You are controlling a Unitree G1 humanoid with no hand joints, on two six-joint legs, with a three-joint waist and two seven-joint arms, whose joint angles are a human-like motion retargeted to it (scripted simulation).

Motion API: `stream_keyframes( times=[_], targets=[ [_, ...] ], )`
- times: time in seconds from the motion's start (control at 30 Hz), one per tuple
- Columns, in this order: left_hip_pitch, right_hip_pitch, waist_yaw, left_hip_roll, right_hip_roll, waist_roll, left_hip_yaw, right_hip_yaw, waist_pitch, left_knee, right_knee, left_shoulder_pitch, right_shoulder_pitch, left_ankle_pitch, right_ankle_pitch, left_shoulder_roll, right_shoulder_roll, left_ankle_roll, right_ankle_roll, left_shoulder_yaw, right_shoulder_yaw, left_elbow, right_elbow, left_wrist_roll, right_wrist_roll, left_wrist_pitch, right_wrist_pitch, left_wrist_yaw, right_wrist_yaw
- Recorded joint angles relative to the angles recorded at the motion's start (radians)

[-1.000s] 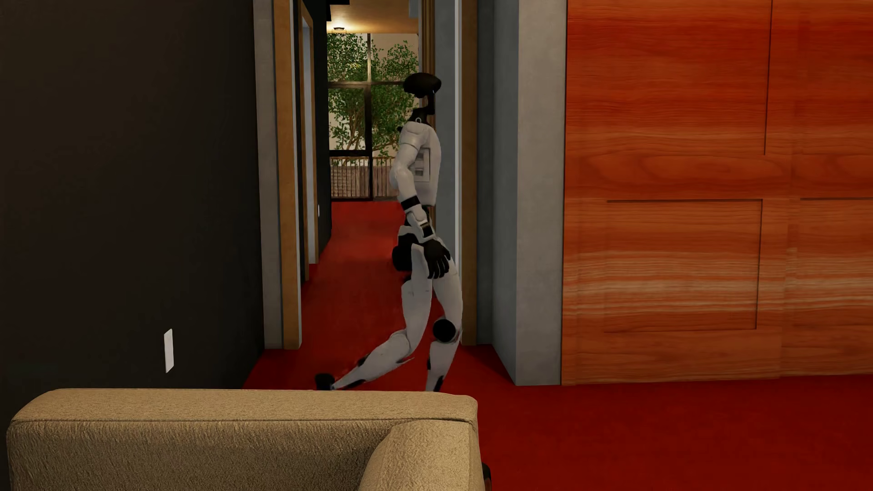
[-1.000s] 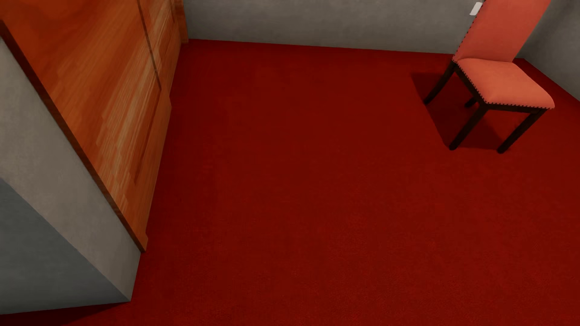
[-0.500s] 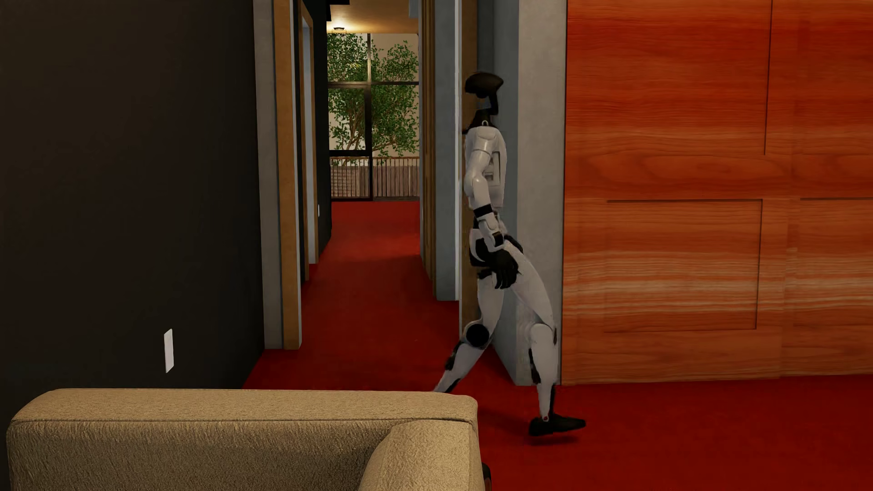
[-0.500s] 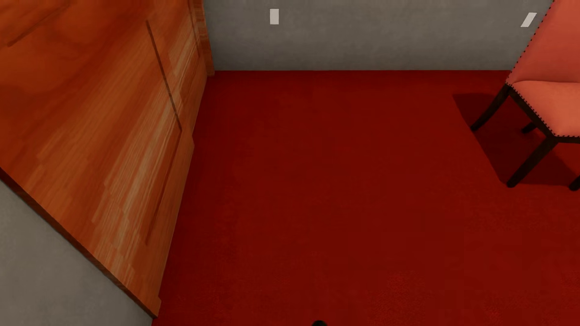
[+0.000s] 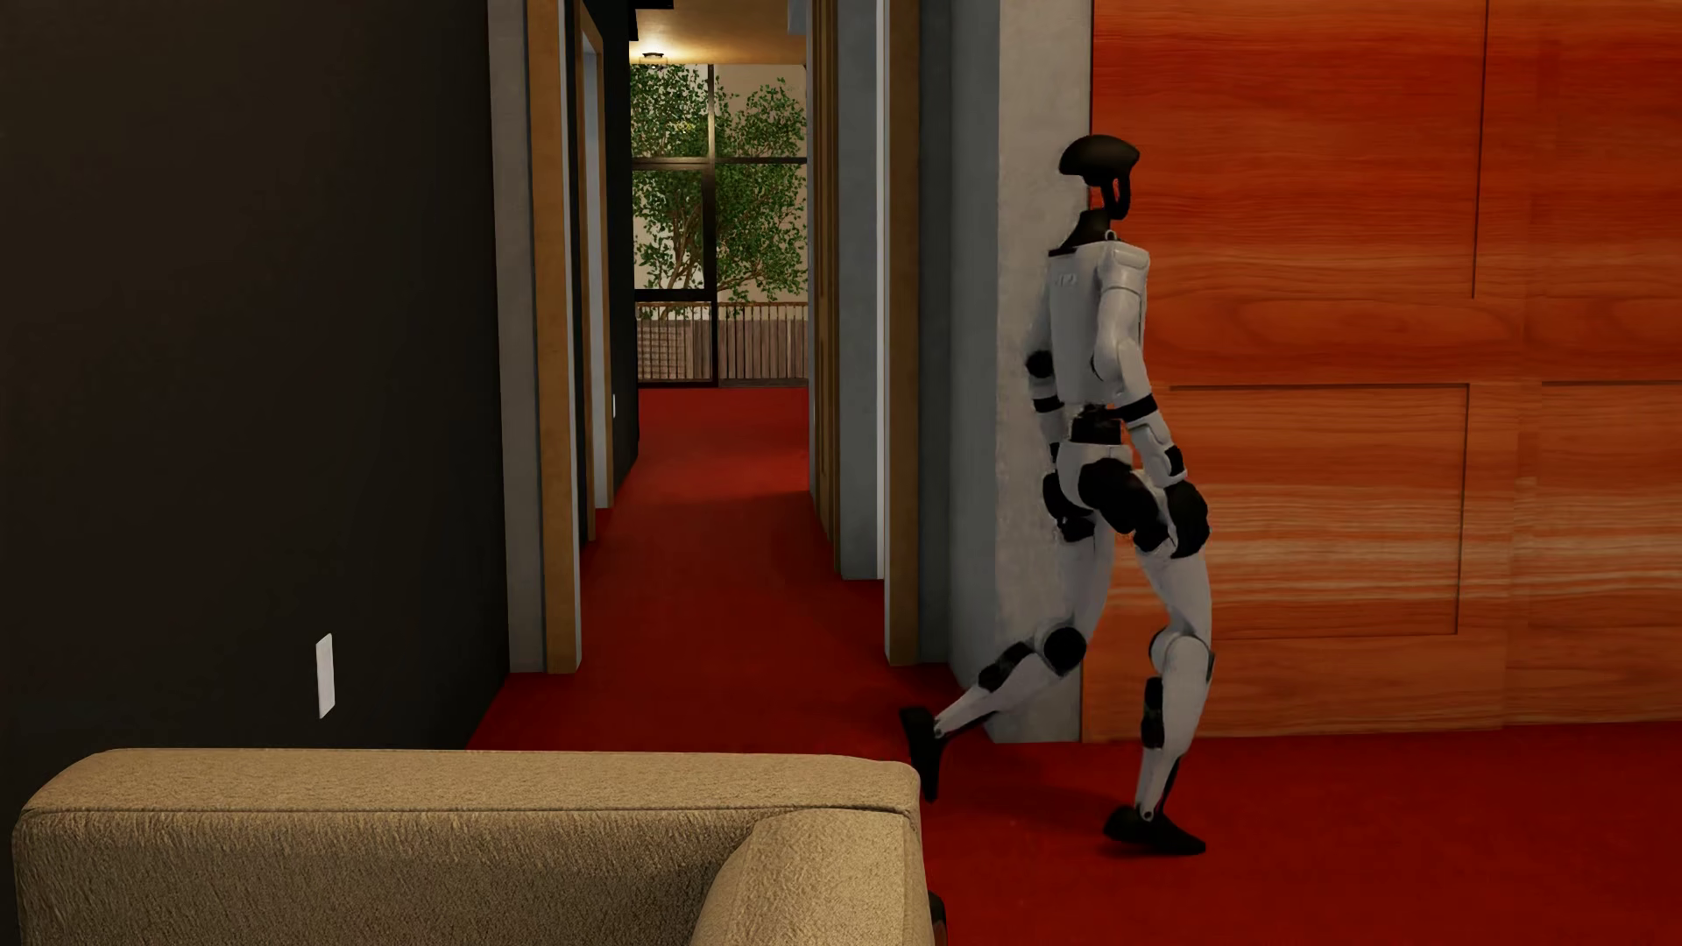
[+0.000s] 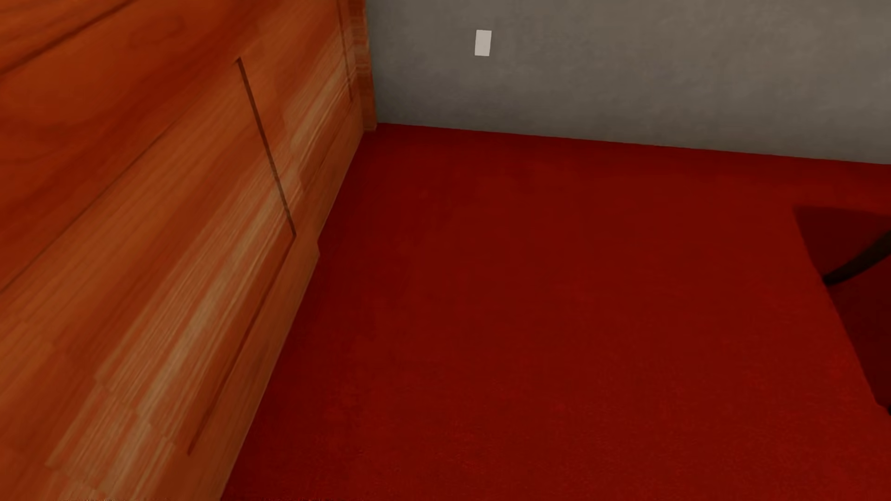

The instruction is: Go around the corner

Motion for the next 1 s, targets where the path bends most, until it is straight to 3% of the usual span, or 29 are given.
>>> stream_keyframes(
  times=[0.1,0.17,0.27,0.37,0.43,0.53,0.63,0.77,1.0],
  targets=[
    [-0.147,0.088,0.093,-0.038,0.01,-0.035,0.0,0.0,0.061,0.176,-0.042,-0.097,-0.107,-0.418,-0.044,0.032,-0.066,0.0,0.0,0.089,-0.039,-0.114,-0.007,0.0,0.0,0.0,0.0,0.0,0.0],
    [-0.219,0.127,0.145,-0.059,-0.001,-0.063,0.0,0.0,0.087,0.094,-0.066,-0.147,-0.172,-0.514,-0.07,0.054,-0.096,0.0,0.0,0.112,-0.077,-0.173,0.006,0.0,0.0,0.0,0.0,0.0,0.0],
    [-0.267,0.178,0.167,-0.103,-0.016,-0.086,0.0,0.0,0.097,-0.185,-0.107,-0.171,-0.23,-0.466,-0.107,0.073,-0.118,0.0,0.0,0.106,-0.118,-0.217,-0.014,0.0,0.0,0.0,0.0,0.0,0.0],
    [-0.232,0.208,0.195,-0.127,-0.014,-0.081,0.0,0.0,0.075,-0.396,-0.126,-0.151,-0.236,-0.397,-0.143,0.065,-0.119,0.0,0.0,0.076,-0.109,-0.184,-0.072,0.0,0.0,0.0,0.0,0.0,0.0],
    [-0.191,0.204,0.198,-0.111,-0.004,-0.059,0.0,0.0,0.04,-0.446,-0.119,-0.112,-0.226,-0.381,-0.167,0.04,-0.109,0.0,0.0,0.081,-0.086,-0.125,-0.091,0.0,0.0,0.0,0.0,0.0,0.0],
    [-0.107,0.219,0.127,-0.085,0.02,0.001,0.0,0.0,0.003,-0.533,-0.123,-0.064,-0.191,-0.457,-0.203,0.002,-0.092,0.0,0.0,0.043,-0.062,0.009,-0.07,0.0,0.0,0.0,0.0,0.0,0.0],
    [-0.083,0.269,0.038,-0.081,0.013,0.022,0.0,0.0,-0.024,-0.559,-0.154,-0.046,-0.123,-0.431,-0.248,-0.013,-0.045,0.0,0.0,-0.042,-0.043,0.127,0.06,0.0,0.0,0.0,0.0,0.0,0.0],
    [-0.087,0.315,0.04,-0.083,0.011,0.026,0.0,0.0,-0.033,-0.546,-0.172,-0.051,-0.037,-0.442,-0.306,-0.014,0.04,0.0,0.0,-0.018,0.065,0.079,0.259,0.0,0.0,0.0,0.0,0.0,0.0],
    [-0.087,0.333,0.047,-0.079,0.014,0.037,0.0,0.0,-0.047,-0.55,-0.178,-0.068,0.001,-0.456,-0.349,-0.021,0.096,0.0,0.0,-0.06,0.124,-0.009,0.217,0.0,0.0,0.0,0.0,0.0,0.0]
  ],
)
